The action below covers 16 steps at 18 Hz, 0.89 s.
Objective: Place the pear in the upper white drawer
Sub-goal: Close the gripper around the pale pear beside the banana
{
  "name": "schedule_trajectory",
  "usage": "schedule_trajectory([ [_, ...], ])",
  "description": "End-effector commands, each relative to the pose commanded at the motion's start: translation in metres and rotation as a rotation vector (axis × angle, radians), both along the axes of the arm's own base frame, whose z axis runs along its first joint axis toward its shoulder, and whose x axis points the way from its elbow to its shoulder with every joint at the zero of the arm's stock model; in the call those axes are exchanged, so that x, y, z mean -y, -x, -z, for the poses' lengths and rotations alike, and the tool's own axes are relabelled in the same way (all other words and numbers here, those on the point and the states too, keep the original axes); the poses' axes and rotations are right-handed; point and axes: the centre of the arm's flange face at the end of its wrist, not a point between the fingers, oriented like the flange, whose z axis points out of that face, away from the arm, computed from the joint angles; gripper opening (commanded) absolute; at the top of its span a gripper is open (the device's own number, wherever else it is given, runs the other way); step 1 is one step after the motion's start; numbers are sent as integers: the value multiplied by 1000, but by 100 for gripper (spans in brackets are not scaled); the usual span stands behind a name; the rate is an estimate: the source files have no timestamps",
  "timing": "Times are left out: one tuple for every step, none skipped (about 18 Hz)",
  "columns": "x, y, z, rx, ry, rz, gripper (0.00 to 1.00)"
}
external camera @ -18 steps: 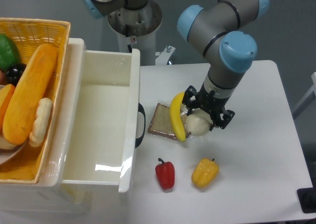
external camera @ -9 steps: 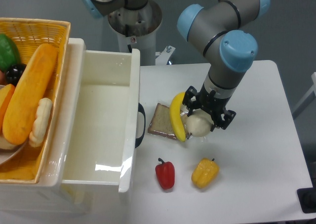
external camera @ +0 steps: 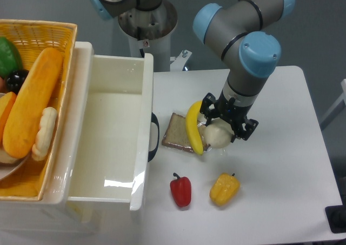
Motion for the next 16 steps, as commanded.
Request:
schedule_trajectory([
  [0,0,0,-4,7,1,49],
  [-1,-1,-2,-8,8,4,49],
  [-2,-1,-2,-8,8,6,49],
  [-2,-1,-2,-8,8,6,49],
  [-4,-3,-2,-8,8,9,49],
  [-5,-4,-2,-8,8,11,49],
  [-4,-5,2,-1,12,11,49],
  [-5,-6,2,-3,11,14,49],
  [-5,-6,2,-3,11,14,49],
  [-5,-5,2,-3,11,14,49],
  [-5,-6,3,0,12,14,49],
  [-5,-6,3,0,12,14,49],
  [-6,-7,4,0,10,12,49],
  [-8,-5,0,-6,6,8,49],
  [-10,-5,0,-8,6,9,49],
  [-10,-5,0,-8,4,9,49],
])
